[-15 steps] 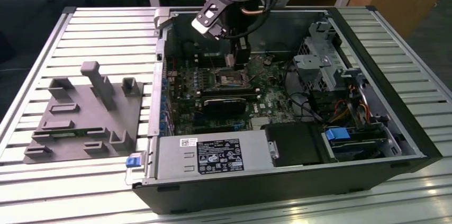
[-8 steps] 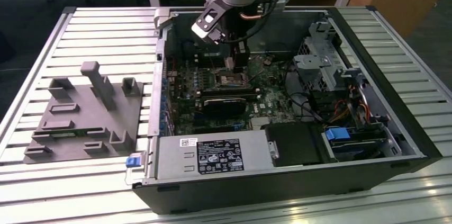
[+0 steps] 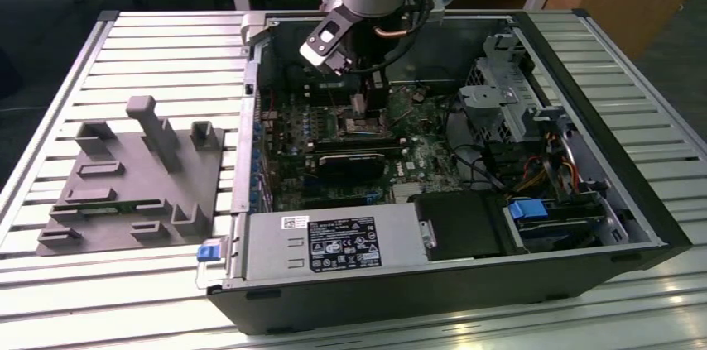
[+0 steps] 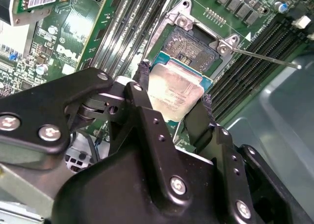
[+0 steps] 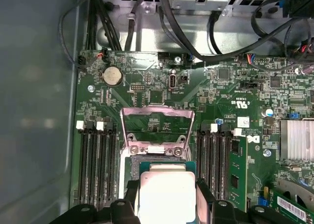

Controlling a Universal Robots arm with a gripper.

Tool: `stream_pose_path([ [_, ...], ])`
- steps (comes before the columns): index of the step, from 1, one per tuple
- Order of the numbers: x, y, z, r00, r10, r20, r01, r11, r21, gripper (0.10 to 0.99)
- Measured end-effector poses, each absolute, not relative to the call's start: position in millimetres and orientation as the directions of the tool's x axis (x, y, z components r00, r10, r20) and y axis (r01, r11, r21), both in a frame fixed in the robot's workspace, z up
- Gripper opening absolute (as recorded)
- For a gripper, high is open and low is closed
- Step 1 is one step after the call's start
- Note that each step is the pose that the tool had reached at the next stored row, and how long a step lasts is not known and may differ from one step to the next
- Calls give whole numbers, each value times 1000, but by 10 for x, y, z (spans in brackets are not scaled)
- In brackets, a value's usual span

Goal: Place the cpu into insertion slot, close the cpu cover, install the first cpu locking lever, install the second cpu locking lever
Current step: 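Place the cpu into insertion slot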

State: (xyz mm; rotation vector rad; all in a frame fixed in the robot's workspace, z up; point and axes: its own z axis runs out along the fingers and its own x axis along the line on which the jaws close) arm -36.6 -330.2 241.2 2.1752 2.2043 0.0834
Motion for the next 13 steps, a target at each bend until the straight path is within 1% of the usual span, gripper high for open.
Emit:
stream_pose_path([
  [13, -410, -3279, 2220, -15, 1000, 2, 998, 15, 69, 541],
])
